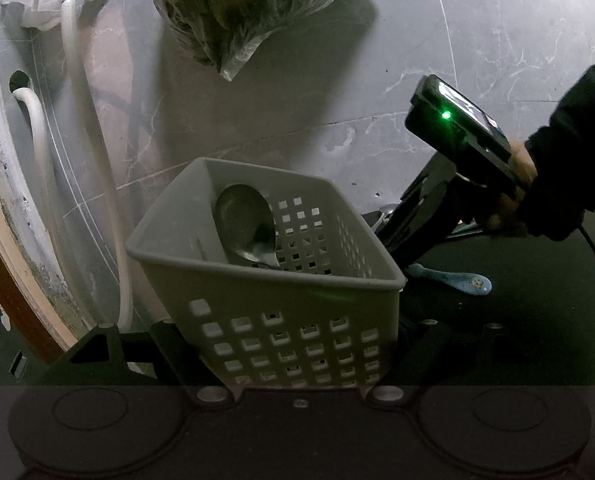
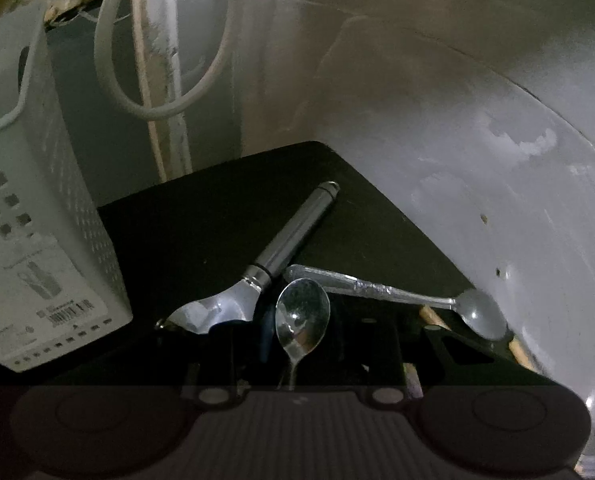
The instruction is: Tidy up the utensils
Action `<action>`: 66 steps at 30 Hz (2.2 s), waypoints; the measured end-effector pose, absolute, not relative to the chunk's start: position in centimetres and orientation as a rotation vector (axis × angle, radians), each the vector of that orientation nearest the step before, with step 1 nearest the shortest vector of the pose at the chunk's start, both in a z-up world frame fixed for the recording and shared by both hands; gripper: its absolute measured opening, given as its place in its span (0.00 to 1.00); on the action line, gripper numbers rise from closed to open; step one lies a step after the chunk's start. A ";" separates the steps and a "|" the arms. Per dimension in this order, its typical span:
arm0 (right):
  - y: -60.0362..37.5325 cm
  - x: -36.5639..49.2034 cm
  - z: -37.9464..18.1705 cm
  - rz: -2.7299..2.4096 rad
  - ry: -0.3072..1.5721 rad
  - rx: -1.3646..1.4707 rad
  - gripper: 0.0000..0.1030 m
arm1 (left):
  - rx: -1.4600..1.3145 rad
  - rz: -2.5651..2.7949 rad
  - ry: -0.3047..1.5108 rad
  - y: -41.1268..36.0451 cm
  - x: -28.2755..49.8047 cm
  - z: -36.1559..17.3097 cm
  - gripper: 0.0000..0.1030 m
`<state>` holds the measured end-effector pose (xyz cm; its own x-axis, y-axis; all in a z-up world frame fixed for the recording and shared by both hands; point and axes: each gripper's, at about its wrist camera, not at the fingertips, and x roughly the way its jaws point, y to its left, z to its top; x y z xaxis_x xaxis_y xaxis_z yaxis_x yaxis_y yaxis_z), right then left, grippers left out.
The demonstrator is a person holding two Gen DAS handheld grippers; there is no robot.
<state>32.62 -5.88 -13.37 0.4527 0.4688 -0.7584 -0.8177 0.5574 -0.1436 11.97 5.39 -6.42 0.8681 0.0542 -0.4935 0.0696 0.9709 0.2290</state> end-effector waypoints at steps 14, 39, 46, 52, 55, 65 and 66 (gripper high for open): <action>-10.8 27.3 -10.1 0.662 0.566 -0.321 0.31 | 0.246 -0.018 0.512 5.5 12.1 -6.4 0.80; -14.7 21.3 -6.5 0.491 0.471 -0.176 0.04 | 0.264 -0.058 0.491 5.8 11.9 -6.8 0.80; -17.1 24.4 -10.4 0.448 0.662 0.042 0.40 | 0.266 -0.059 0.494 5.7 11.9 -6.7 0.80; -17.3 28.8 -13.7 0.480 0.729 0.145 0.46 | 0.273 -0.061 0.500 5.6 11.9 -6.6 0.80; -16.7 30.8 -14.5 0.494 0.749 0.158 0.45 | 0.273 -0.058 0.505 5.5 11.9 -6.5 0.80; -14.5 32.7 -15.5 0.538 0.760 0.119 0.10 | 0.259 -0.042 0.513 5.3 12.1 -6.5 0.80; -14.5 32.6 -15.5 0.538 0.758 0.122 0.09 | 0.259 -0.041 0.513 5.3 12.2 -6.4 0.80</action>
